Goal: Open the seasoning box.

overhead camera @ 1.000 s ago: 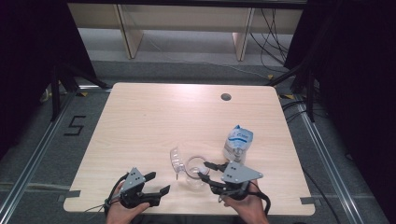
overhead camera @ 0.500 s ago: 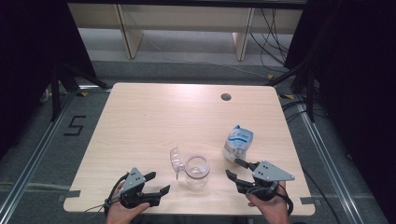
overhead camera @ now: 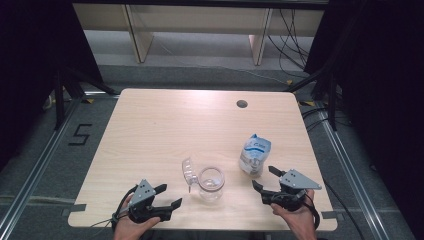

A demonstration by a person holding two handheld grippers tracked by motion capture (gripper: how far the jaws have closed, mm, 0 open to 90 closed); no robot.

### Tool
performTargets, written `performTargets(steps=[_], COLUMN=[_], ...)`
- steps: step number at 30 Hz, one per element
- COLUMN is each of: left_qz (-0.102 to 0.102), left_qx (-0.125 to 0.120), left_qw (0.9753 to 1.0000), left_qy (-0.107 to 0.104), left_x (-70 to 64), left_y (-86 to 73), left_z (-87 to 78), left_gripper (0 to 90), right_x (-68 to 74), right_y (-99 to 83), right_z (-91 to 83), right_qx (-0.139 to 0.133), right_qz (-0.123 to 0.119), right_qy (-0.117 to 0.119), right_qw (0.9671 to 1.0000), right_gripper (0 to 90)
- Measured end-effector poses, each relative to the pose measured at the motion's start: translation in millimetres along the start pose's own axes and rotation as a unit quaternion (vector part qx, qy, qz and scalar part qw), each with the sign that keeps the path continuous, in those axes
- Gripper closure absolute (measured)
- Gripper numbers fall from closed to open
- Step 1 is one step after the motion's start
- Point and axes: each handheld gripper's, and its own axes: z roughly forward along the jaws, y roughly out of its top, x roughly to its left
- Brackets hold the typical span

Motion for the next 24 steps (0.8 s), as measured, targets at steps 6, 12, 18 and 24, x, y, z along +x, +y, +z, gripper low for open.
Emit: performTargets(steps=[6, 12, 18, 24], left_qz=[-0.001, 0.004, -0.006, -0.003], left_qx=[0.0, 0.0, 0.001, 0.0], left_qw=[1.0, 1.0, 1.0, 1.0], left_qy=[0.0, -0.001, 0.001, -0.002], left_x=[0.1, 1.2, 0.0, 0.7], left_y=[-0.2, 0.0, -0.5, 0.0], left_z=[0.8, 0.7, 1.2, 1.0], left_gripper=[24.8, 24.8, 24.8, 24.7], right_x=[-10.8, -16.2, -19.3, -23.0], right_y=[-2.9, -4.0, -3.9, -4.2], right_z=[9.7, 23.2, 33.9, 44.9], right_qx=[-0.008, -0.01, -0.003, -0.011], right_qz=[-0.001, -0.016, -0.022, -0.024], right_qy=[-0.014, -0.018, -0.03, -0.034], right_qw=[0.9999, 0.9997, 0.9993, 0.9991], right_gripper=[19.8, 16.3, 16.0, 16.0])
